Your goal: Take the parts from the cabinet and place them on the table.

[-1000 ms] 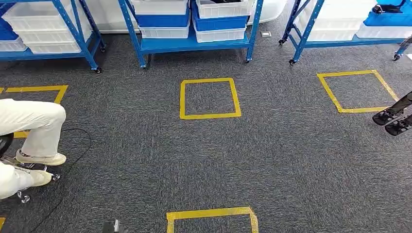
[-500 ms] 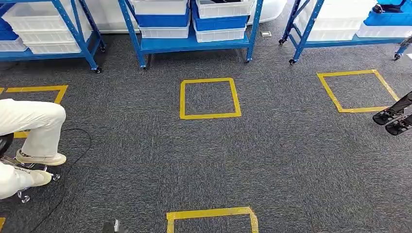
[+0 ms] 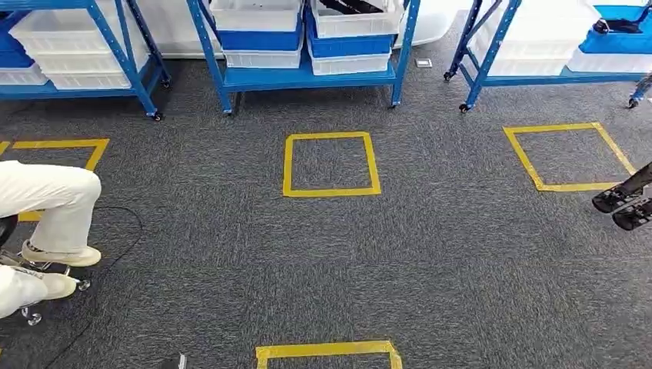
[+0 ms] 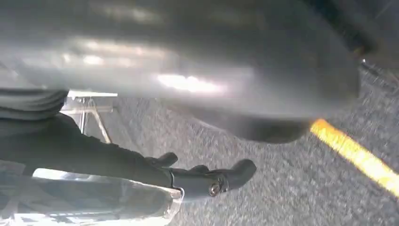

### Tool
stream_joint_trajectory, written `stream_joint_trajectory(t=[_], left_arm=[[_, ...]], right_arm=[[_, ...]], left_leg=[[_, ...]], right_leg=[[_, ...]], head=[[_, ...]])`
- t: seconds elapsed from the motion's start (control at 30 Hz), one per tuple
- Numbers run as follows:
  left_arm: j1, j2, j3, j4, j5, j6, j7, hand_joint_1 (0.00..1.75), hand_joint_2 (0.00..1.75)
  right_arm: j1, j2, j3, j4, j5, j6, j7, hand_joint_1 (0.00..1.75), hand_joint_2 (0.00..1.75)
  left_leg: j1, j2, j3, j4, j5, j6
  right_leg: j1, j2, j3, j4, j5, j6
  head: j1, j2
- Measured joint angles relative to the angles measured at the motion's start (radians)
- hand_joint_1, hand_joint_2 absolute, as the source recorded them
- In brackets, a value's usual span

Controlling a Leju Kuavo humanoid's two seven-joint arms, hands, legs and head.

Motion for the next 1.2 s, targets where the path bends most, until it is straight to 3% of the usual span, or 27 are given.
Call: stream_joint_trajectory(t=[0.03, 0.07, 0.13, 0.2, 0.23, 0.3, 0.33, 0.37, 0.43, 0.47, 0.5, 0.53, 0.57, 0.63, 0.67, 0.7, 0.73, 0.8, 0.83, 0.9, 0.93, 0.97, 1.0, 1.07, 1.13, 1.17, 1.2], left_arm=[[0.000, -0.004, 0.000, 0.000, 0.000, 0.000, 0.000, 0.00, 0.00], [-0.001, -0.002, 0.000, 0.000, 0.000, 0.000, -0.001, 0.00, 0.00], [-0.007, -0.002, 0.000, 0.000, 0.000, 0.000, -0.002, 0.00, 0.00], [-0.015, -0.005, 0.000, 0.000, 0.000, 0.000, -0.003, 0.00, 0.00], [-0.014, -0.005, 0.000, 0.001, 0.000, 0.001, -0.002, 0.00, 0.00], [-0.007, -0.005, 0.000, 0.001, 0.004, 0.005, -0.002, 0.00, 0.00], [-0.004, -0.001, 0.000, 0.001, 0.011, 0.005, -0.002, 0.00, 0.00], [-0.002, 0.002, 0.001, 0.001, 0.018, 0.004, -0.003, 0.00, 0.00], [0.003, 0.010, 0.002, 0.001, 0.036, 0.000, -0.007, 0.00, 0.00], [0.007, 0.017, 0.007, 0.001, 0.054, -0.002, -0.015, 0.00, 0.00], [0.015, 0.029, 0.017, 0.000, 0.077, -0.002, -0.027, 0.00, 0.00], [0.026, 0.029, 0.027, 0.001, 0.100, -0.001, -0.041, 0.00, 0.00], [0.034, 0.032, 0.043, -0.001, 0.133, 0.000, -0.058, 0.00, 0.00], [0.044, 0.028, 0.081, -0.001, 0.195, -0.002, -0.094, 0.00, 0.00], [0.048, 0.023, 0.098, -0.002, 0.212, -0.001, -0.106, 0.00, 0.00], [0.058, 0.021, 0.114, -0.003, 0.229, -0.001, -0.116, 0.00, 0.00], [0.063, 0.018, 0.130, -0.003, 0.238, 0.001, -0.120, 0.00, 0.00], [0.072, 0.003, 0.159, -0.006, 0.252, 0.004, -0.124, 0.00, 0.00], [0.078, -0.002, 0.169, -0.006, 0.253, 0.008, -0.126, 0.00, 0.00], [0.087, -0.009, 0.181, -0.007, 0.251, 0.011, -0.129, 0.00, 0.00], [0.089, -0.013, 0.184, -0.008, 0.246, 0.013, -0.129, 0.00, 0.00], [0.090, -0.015, 0.185, -0.009, 0.238, 0.014, -0.130, 0.00, 0.00], [0.092, -0.019, 0.185, -0.009, 0.227, 0.013, -0.130, 0.00, 0.00], [0.087, -0.020, 0.184, -0.010, 0.199, 0.006, -0.130, 0.00, 0.00], [0.086, -0.019, 0.174, -0.010, 0.168, -0.005, -0.123, 0.00, 0.00], [0.081, -0.009, 0.168, -0.013, 0.150, -0.010, -0.117, 0.00, 0.00], [0.079, -0.012, 0.159, -0.011, 0.137, -0.010, -0.112, 0.00, 0.00]], right_arm=[[-0.004, -0.007, 0.000, -0.001, 0.000, 0.000, 0.000, 0.00, 0.00], [-0.003, -0.006, 0.000, -0.001, -0.001, 0.000, 0.000, 0.00, 0.00], [-0.004, -0.004, 0.000, -0.001, 0.000, 0.000, 0.000, 0.00, 0.00], [-0.002, -0.005, 0.000, -0.002, 0.001, 0.000, 0.000, 0.00, 0.00], [-0.002, -0.006, 0.000, -0.002, 0.001, 0.000, 0.000, 0.00, 0.00], [-0.004, -0.006, 0.000, -0.002, 0.003, 0.000, 0.001, 0.00, 0.00], [-0.004, -0.006, 0.000, -0.002, 0.008, 0.000, 0.002, 0.00, 0.00], [-0.002, -0.005, 0.000, -0.002, 0.014, 0.000, 0.004, 0.00, 0.00], [-0.001, -0.003, 0.002, -0.002, 0.027, 0.001, 0.005, 0.00, 0.00], [-0.001, -0.001, 0.006, -0.002, 0.041, 0.004, 0.003, 0.00, 0.00], [0.005, 0.009, 0.011, 0.003, 0.055, 0.010, -0.003, 0.00, 0.00], [-0.001, 0.005, 0.021, 0.004, 0.066, 0.012, -0.011, 0.00, 0.00], [-0.007, 0.006, 0.040, 0.004, 0.077, 0.018, -0.024, 0.00, 0.00], [-0.008, -0.001, 0.097, 0.004, 0.087, 0.032, -0.042, 0.00, 0.00], [-0.012, -0.006, 0.122, 0.003, 0.088, 0.034, -0.045, 0.00, 0.00], [-0.013, -0.011, 0.158, 0.003, 0.089, 0.038, -0.055, 0.00, 0.00], [-0.016, -0.013, 0.187, 0.004, 0.089, 0.043, -0.057, 0.00, 0.00], [-0.020, -0.023, 0.237, 0.004, 0.089, 0.046, -0.061, 0.00, 0.00], [-0.019, -0.028, 0.258, 0.005, 0.089, 0.046, -0.065, 0.00, 0.00], [-0.017, -0.034, 0.282, 0.006, 0.084, 0.046, -0.071, 0.00, 0.00], [-0.017, -0.036, 0.288, 0.006, 0.079, 0.046, -0.072, 0.00, 0.00], [-0.017, -0.039, 0.293, 0.006, 0.068, 0.046, -0.072, 0.00, 0.00], [-0.015, -0.044, 0.294, 0.007, 0.058, 0.047, -0.071, 0.00, 0.00], [-0.018, -0.050, 0.294, 0.008, 0.030, 0.050, -0.064, 0.00, 0.00], [-0.019, -0.055, 0.291, 0.008, 0.000, 0.052, -0.052, 0.00, 0.00], [-0.019, -0.049, 0.285, 0.008, -0.013, 0.052, -0.049, 0.00, 0.00], [-0.016, -0.054, 0.277, 0.008, -0.024, 0.050, -0.045, 0.00, 0.00]], left_leg=[[-0.003, 0.003, -0.008, 0.004, -0.013, -0.008], [0.002, 0.002, 0.000, 0.005, -0.023, -0.011], [0.005, 0.007, 0.011, 0.013, -0.017, -0.022], [0.005, 0.036, -0.071, 0.153, 0.043, -0.016], [0.000, 0.047, -0.136, 0.241, 0.032, -0.012], [-0.010, 0.048, -0.229, 0.329, -0.054, -0.002], [-0.018, 0.047, -0.260, 0.333, -0.098, 0.010], [-0.031, 0.046, -0.278, 0.306, -0.112, 0.026], [-0.052, 0.043, -0.272, 0.201, -0.050, 0.061], [-0.071, 0.039, -0.258, 0.113, 0.046, 0.094], [-0.097, 0.030, -0.250, 0.038, 0.173, 0.131], [-0.101, 0.007, -0.247, 0.037, 0.192, 0.139], [-0.104, 0.008, -0.228, 0.041, 0.189, 0.130], [-0.111, 0.006, -0.223, 0.036, 0.184, 0.129], [-0.097, 0.007, -0.204, 0.013, 0.184, 0.126], [-0.099, 0.007, -0.186, 0.002, 0.176, 0.126], [-0.098, 0.008, -0.177, 0.000, 0.169, 0.133], [-0.099, 0.007, -0.162, 0.000, 0.150, 0.129], [-0.099, 0.005, -0.153, 0.000, 0.140, 0.128], [-0.099, -0.002, -0.128, 0.000, 0.123, 0.126], [-0.101, -0.006, -0.111, 0.000, 0.113, 0.123], [-0.102, -0.007, -0.097, 0.000, 0.105, 0.122], [-0.103, -0.008, -0.102, 0.000, 0.098, 0.121], [-0.107, -0.012, -0.088, 0.005, 0.087, 0.111], [-0.104, -0.013, -0.087, 0.004, 0.083, 0.104], [-0.111, -0.013, -0.087, 0.008, 0.076, 0.099], [-0.108, 0.005, -0.096, 0.030, 0.060, 0.087]], right_leg=[[0.009, 0.002, 0.008, 0.006, -0.020, -0.052], [-0.006, 0.004, 0.013, 0.011, -0.017, -0.067], [-0.002, 0.008, 0.033, 0.017, -0.032, -0.088], [0.009, -0.002, 0.055, 0.006, -0.038, -0.095], [0.014, -0.004, 0.070, -0.001, -0.040, -0.098], [0.028, -0.002, 0.101, -0.025, -0.048, -0.103], [0.035, 0.003, 0.121, -0.036, -0.056, -0.107], [0.043, 0.007, 0.144, -0.048, -0.065, -0.113], [0.058, 0.009, 0.181, -0.063, -0.082, -0.120], [0.065, 0.009, 0.200, -0.071, -0.094, -0.125], [0.064, 0.011, 0.204, -0.075, -0.106, -0.129], [0.075, 0.026, 0.211, -0.079, -0.119, -0.125], [0.075, 0.027, 0.214, -0.080, -0.130, -0.128], [0.073, 0.032, 0.225, -0.099, -0.137, -0.114], [0.077, 0.028, 0.241, -0.103, -0.149, -0.111], [0.075, 0.015, 0.231, -0.066, -0.161, -0.109], [0.074, 0.014, 0.189, 0.010, -0.187, -0.112], [0.071, 0.014, 0.070, 0.179, -0.236, -0.112], [0.071, 0.014, 0.021, 0.232, -0.239, -0.106], [0.071, 0.014, -0.003, 0.191, -0.173, -0.083], [0.071, 0.014, 0.017, 0.101, -0.106, -0.069], [0.073, 0.014, 0.043, 0.011, -0.047, -0.064], [0.077, 0.014, 0.056, -0.040, -0.006, -0.077], [0.079, 0.014, 0.059, -0.057, -0.006, -0.108], [0.079, 0.014, 0.060, -0.061, -0.007, -0.123], [0.053, 0.011, 0.083, -0.075, -0.001, -0.131], [0.052, 0.010, 0.094, -0.083, 0.001, -0.139]], head=[[-0.001, 0.000], [-0.021, 0.000], [-0.029, 0.000], [-0.044, 0.000], [-0.046, 0.000], [-0.047, 0.000], [-0.048, 0.000], [-0.048, 0.000], [-0.048, 0.000], [-0.048, 0.000], [-0.039, 0.000], [-0.030, 0.000], [-0.031, 0.000], [-0.038, 0.000], [-0.042, 0.000], [-0.038, 0.000], [-0.038, 0.000], [-0.038, 0.000], [-0.039, 0.000], [-0.038, 0.000], [-0.038, 0.000], [-0.038, 0.000], [-0.038, 0.000], [-0.041, 0.000], [-0.041, 0.000], [-0.039, 0.000], [-0.042, 0.000]])
